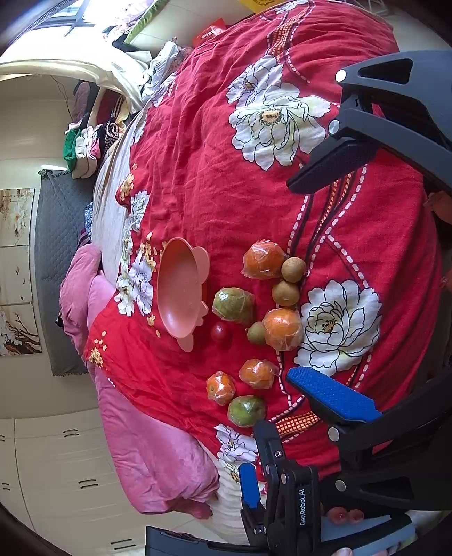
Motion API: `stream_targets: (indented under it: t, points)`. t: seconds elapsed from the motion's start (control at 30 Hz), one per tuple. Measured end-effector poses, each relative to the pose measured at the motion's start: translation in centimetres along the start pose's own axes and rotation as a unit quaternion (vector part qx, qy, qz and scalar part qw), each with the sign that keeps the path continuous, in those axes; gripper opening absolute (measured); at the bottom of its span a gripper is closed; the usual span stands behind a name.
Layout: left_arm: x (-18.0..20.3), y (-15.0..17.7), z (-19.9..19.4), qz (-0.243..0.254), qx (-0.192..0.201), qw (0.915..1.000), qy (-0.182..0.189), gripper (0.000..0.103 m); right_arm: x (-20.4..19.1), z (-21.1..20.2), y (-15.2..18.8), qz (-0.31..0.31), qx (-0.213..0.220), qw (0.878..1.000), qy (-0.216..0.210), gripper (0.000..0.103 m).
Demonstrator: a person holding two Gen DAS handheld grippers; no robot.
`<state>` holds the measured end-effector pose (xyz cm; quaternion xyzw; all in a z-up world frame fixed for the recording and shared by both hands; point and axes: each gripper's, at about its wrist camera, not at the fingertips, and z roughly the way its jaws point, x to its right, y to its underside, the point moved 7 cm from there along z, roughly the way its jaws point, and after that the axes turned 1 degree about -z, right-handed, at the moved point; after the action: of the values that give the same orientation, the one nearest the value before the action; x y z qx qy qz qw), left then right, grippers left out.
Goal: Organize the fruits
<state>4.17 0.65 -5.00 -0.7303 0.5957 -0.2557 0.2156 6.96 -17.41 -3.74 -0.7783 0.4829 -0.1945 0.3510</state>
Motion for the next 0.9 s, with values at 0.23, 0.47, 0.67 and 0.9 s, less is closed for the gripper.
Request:
stream_targets:
  t: [0.23, 0.47, 0.67, 0.9]
  points:
    - [0.09, -0.02, -0.17, 0.000, 0.003, 1.0000, -0.001, 0.094, 0.03, -0.05, 0.01, 0.001, 0.001, 1.000, 0.002, 0.099]
    - [0.13, -0.03, -0.21, 0.001, 0.004, 1.0000, 0.000, 0.094, 0.01, -0.05, 0.02, -0.001, 0.001, 1.000, 0.001, 0.099]
    - [0.05, -0.11, -0.25, 0.001, 0.004, 1.0000, 0.000, 0.094, 0.00, -0.15, 0.03, 0.000, 0.002, 1.000, 0.001, 0.099]
    - [0.00, -0.19, -0.36, 0.002, 0.005, 1.0000, 0.001, 0.094, -0.02, -0.14, 0.00, 0.001, 0.002, 1.000, 0.000, 0.099]
